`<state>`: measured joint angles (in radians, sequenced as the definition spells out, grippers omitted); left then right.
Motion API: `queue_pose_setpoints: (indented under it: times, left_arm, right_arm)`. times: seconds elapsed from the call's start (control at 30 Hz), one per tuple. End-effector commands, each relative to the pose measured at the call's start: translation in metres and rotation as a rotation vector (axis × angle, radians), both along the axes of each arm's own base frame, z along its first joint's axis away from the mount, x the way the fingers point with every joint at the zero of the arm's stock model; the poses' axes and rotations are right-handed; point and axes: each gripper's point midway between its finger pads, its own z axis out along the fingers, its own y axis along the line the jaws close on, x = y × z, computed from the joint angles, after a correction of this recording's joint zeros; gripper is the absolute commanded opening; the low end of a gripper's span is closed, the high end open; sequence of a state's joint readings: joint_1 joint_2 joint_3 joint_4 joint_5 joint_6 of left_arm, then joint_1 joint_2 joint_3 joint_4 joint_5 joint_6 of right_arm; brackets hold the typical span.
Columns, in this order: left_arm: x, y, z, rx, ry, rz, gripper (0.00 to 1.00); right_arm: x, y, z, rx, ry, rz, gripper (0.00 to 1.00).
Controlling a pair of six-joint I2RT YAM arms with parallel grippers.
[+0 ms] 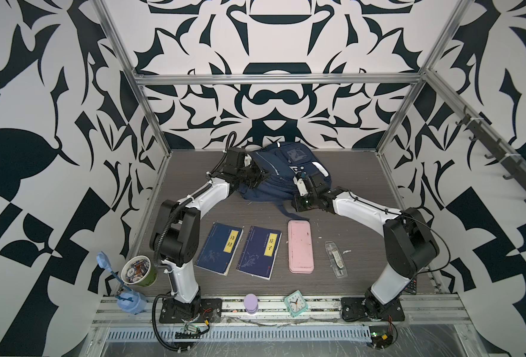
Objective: Pack books, pencil case, and school supplies into a backpack
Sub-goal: Unzip the student bag at the top-center of the table.
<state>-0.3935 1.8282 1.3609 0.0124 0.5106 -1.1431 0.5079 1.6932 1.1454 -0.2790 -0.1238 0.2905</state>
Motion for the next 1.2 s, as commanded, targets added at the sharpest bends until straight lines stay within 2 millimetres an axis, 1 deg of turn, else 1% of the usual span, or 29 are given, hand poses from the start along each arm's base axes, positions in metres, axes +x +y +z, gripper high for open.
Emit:
queue_pose_setpoints:
  times: [0.0,0.13,0.23,0.27,0.5,0.63,0.83,0.97,1.07,1.17]
  left_arm:
    - [0.011,-0.003,0.040,-0.043,-0.112,-0.016,0.00]
    - [0.012,-0.004,0.044,-0.047,-0.115,-0.021,0.00]
    - [0.012,-0.004,0.047,-0.049,-0.117,-0.021,0.00]
    - [0.012,-0.005,0.046,-0.048,-0.118,-0.023,0.00]
    - [0.014,-0.006,0.049,-0.050,-0.118,-0.025,0.00]
    - [0.013,-0.005,0.050,-0.048,-0.120,-0.027,0.00]
    - [0.011,-0.004,0.050,-0.043,-0.121,-0.028,0.00]
    - [0.011,-0.004,0.050,-0.042,-0.120,-0.028,0.00]
    - [0.012,-0.005,0.050,-0.044,-0.121,-0.030,0.00]
    - [0.014,-0.005,0.049,-0.044,-0.118,-0.029,0.00]
  right_arm:
    - [0.008,-0.011,0.031,0.015,-0.066,-0.053,0.29]
    - [0.005,-0.016,0.040,0.029,-0.070,-0.067,0.29]
    - [0.001,-0.015,0.046,0.061,-0.072,-0.066,0.29]
    - [0.001,-0.014,0.046,0.067,-0.070,-0.065,0.28]
    - [0.004,-0.009,0.023,0.069,-0.027,-0.060,0.29]
    - [0.008,-0.016,0.009,0.034,-0.011,-0.076,0.33]
    - [0.007,-0.018,0.004,0.021,-0.013,-0.070,0.41]
    - [0.007,-0.022,0.003,0.003,-0.023,-0.071,0.45]
    - [0.007,-0.020,-0.001,0.017,-0.019,-0.059,0.45]
    - [0.004,-0.011,-0.003,0.070,-0.005,-0.036,0.39]
